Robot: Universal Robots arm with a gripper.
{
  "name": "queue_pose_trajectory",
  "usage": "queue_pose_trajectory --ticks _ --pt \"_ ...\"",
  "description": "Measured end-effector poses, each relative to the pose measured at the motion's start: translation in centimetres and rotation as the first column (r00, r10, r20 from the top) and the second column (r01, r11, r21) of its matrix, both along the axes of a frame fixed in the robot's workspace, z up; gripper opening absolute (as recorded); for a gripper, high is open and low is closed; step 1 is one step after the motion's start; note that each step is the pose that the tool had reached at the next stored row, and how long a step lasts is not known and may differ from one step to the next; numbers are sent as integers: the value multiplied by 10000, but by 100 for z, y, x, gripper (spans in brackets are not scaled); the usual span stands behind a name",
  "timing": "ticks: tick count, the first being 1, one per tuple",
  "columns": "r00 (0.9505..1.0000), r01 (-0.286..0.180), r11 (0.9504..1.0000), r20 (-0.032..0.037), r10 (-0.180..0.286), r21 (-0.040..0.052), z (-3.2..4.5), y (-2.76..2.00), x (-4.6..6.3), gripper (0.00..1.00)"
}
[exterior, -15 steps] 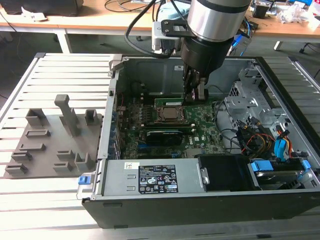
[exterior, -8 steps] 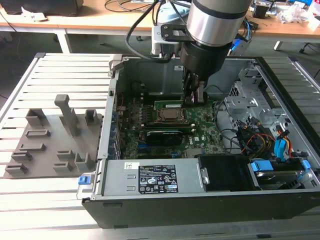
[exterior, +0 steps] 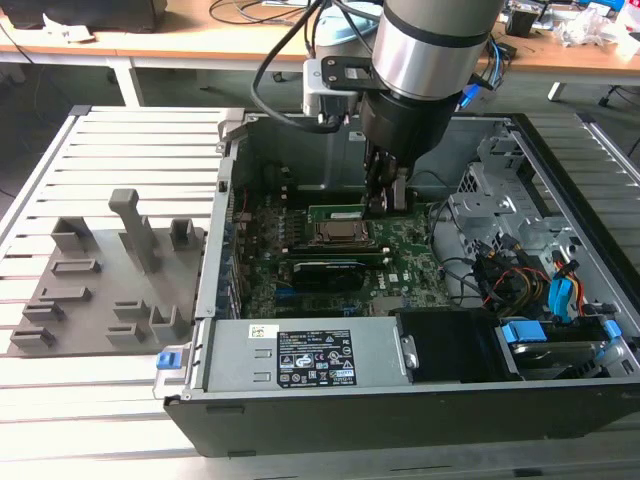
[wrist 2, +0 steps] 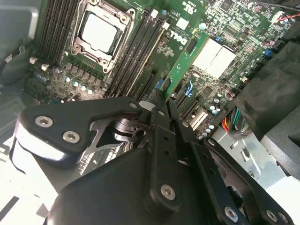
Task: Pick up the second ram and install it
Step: 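Insert the second ram into the second slot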
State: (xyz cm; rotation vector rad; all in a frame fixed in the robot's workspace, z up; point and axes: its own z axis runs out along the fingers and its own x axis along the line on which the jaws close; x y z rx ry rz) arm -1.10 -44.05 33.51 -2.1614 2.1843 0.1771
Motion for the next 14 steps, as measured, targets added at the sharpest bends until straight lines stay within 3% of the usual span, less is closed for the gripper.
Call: queue_pose_trajectory --ticks 14 --pt "10000 0 10000 0 0 -1 -133 0 -1 14"
